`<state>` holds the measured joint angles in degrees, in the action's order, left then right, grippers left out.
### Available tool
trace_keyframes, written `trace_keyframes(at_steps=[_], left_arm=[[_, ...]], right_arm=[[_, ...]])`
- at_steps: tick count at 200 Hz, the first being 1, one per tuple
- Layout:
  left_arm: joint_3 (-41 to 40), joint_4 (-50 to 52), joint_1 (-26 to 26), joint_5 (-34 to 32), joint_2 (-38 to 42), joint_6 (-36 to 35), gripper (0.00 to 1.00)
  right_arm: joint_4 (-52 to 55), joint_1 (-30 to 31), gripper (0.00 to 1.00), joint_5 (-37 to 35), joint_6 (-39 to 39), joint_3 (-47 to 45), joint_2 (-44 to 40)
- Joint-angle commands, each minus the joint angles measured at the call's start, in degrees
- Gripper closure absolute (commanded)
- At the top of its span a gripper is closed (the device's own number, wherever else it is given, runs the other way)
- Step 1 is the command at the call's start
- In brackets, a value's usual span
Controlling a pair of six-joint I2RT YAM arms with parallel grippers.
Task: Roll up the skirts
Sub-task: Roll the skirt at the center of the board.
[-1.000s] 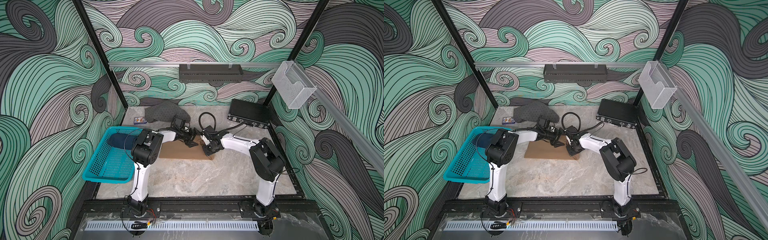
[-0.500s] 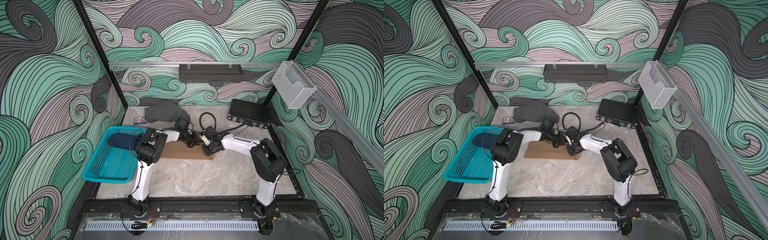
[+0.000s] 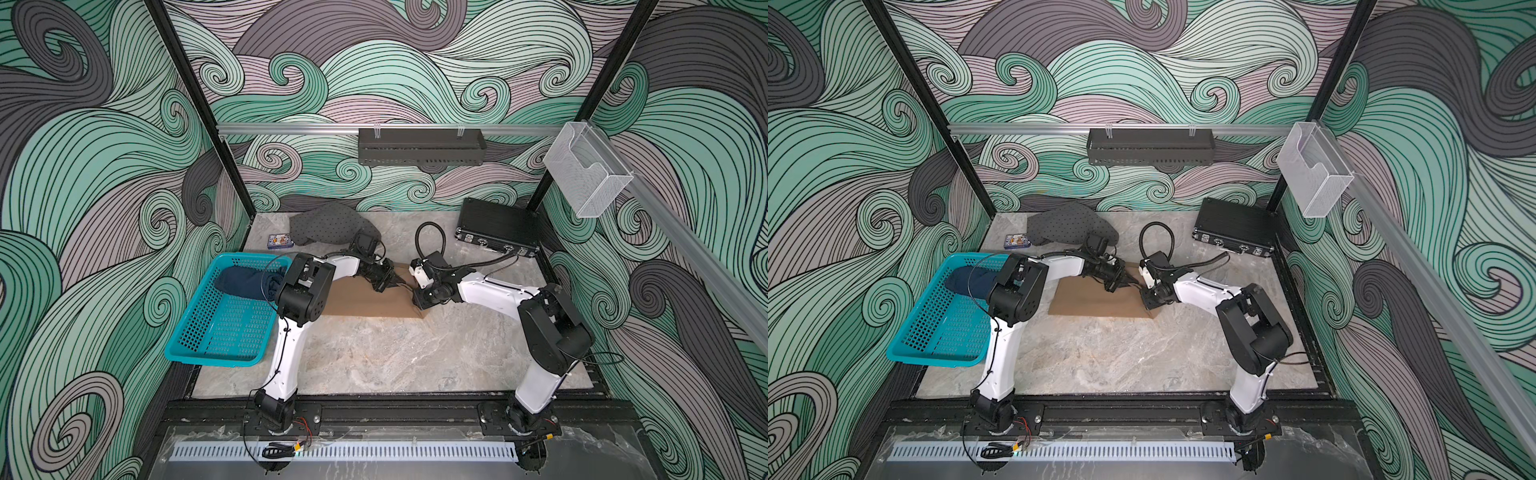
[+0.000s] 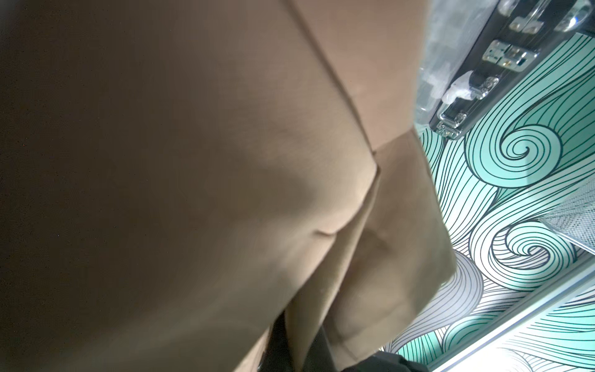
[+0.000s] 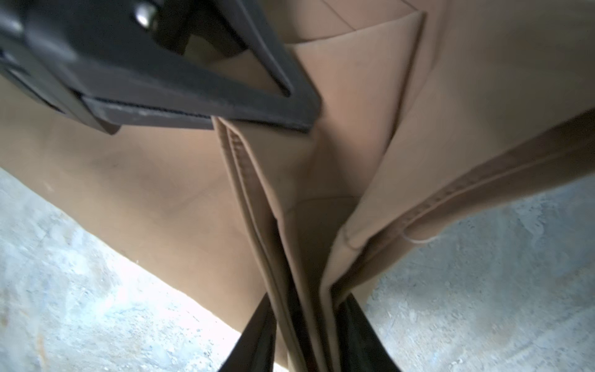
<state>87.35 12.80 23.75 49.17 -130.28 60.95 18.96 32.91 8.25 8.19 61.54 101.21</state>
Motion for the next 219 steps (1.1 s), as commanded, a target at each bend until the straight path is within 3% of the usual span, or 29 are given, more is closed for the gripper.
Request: trace_keyframes(at_steps=[1,25,34,43,86,119,176,204,219], left_arm=[[1.33,4.01,-1.48,-0.49,-2.15,-2.60,1.00],[1.42,3.92,-1.59,-0.48,-2.51,-2.68,1.00],[1.58,3.89,-1.59,-0.50,-2.62,-2.77,1.00],[1.68,3.90,-1.57,-0.49,-2.77,-2.68,1.00],[2.47,4.32,-1.58,-0.48,-3.25,-2.79,1.00],[2.91,4.69,-1.51,-0.70,-3.40,-2.57,1.00],[3.88,6.09,-1.40,-1.16,-3.84,-2.55,1.00],[3.54,5.44,-1.32,-0.71,-4.37,-1.90,1.00],[3.85,5.52,-1.18,-0.80,-4.24,-1.73,1.00]], right_arm=[[-3.52,-1.17,0.61,5.04,2.38,-2.11,-2.10],[-5.86,-3.28,0.56,8.66,5.27,-3.81,-2.85],[-6.81,-4.21,0.41,10.49,7.07,-4.71,-3.56],[-8.32,-5.30,0.35,12.38,9.27,-6.22,-4.89],[-17.46,-13.05,0.22,18.75,24.44,-15.54,-13.36],[-26.46,-18.72,0.20,25.66,36.77,-23.27,-14.93],[-42.06,-18.75,0.21,31.29,52.15,-29.55,-7.02],[-47.93,-18.00,0.20,31.47,56.25,-29.55,-2.83],[-50.46,-17.33,0.26,31.67,56.99,-28.60,0.02]])
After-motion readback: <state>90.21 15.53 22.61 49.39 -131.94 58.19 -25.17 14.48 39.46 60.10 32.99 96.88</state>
